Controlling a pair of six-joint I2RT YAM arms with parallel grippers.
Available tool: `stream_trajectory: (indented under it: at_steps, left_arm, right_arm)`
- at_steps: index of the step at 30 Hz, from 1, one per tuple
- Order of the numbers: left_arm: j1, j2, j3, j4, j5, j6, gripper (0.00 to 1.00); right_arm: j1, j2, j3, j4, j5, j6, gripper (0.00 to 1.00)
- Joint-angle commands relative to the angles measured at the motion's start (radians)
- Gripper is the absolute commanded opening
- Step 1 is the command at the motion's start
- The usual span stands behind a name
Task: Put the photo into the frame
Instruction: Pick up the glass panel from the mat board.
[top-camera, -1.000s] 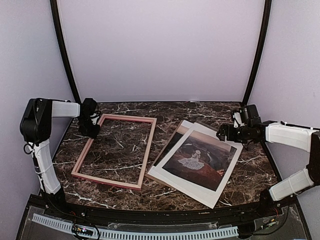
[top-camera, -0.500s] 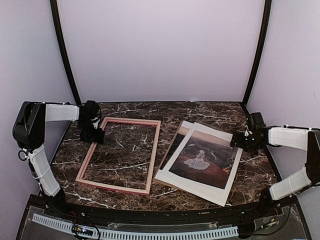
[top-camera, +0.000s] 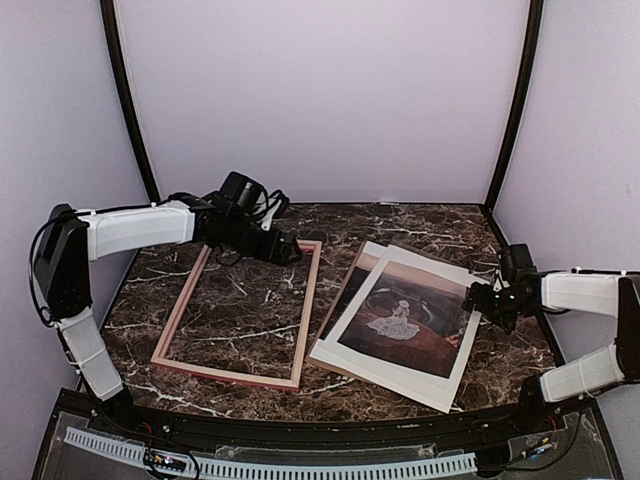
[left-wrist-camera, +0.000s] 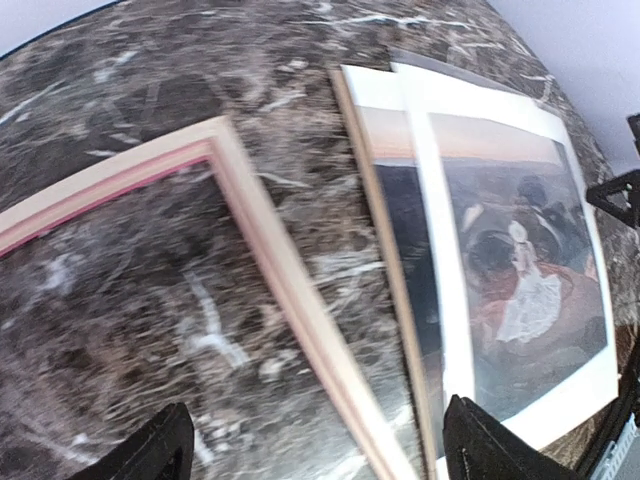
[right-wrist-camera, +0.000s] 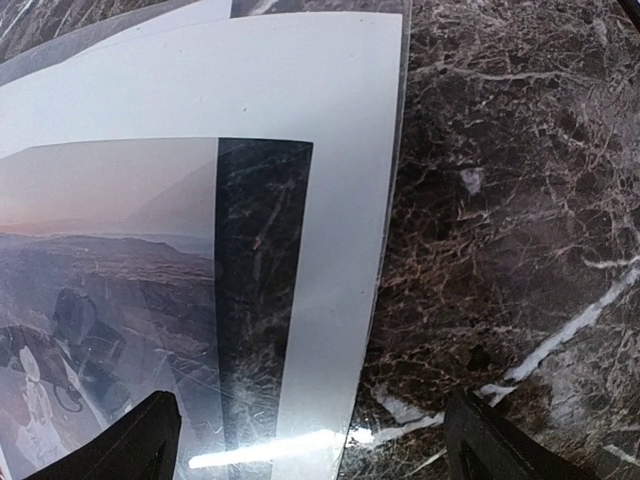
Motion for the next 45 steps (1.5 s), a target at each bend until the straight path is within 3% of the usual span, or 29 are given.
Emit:
stream_trajectory:
  at_steps: [1, 8, 15, 24, 45]
  left_arm:
    - [-0.117, 0.125, 0.089, 0.097, 0.096, -0.048, 0.88]
    - [-0.242, 0.355, 0.284, 0.081, 0.142, -0.104, 0.86]
    - [-0.264, 0.481, 0.389, 0.017, 0.136, -0.133, 0.84]
    - [-0.267, 0.533, 0.431, -0.018, 0.139, -0.175, 0.83]
    - [-0.265, 0.529, 0.410, 0.049, 0.370, -0.358, 0.74]
  right_arm:
    - [-0.005, -0.023, -0.045, 0.054, -0.061, 0.015, 0.92]
    - [-0.004, -0.018, -0.075, 0.091, -0.108, 0.016, 0.88]
    - [-0.005, -0.018, -0.088, 0.108, -0.127, 0.021, 0.85]
    - [-0.006, -0.010, -0.094, 0.139, -0.148, 0.036, 0.83]
    - [-0.075, -0.064, -0.108, 0.241, -0.327, 0.049, 0.65]
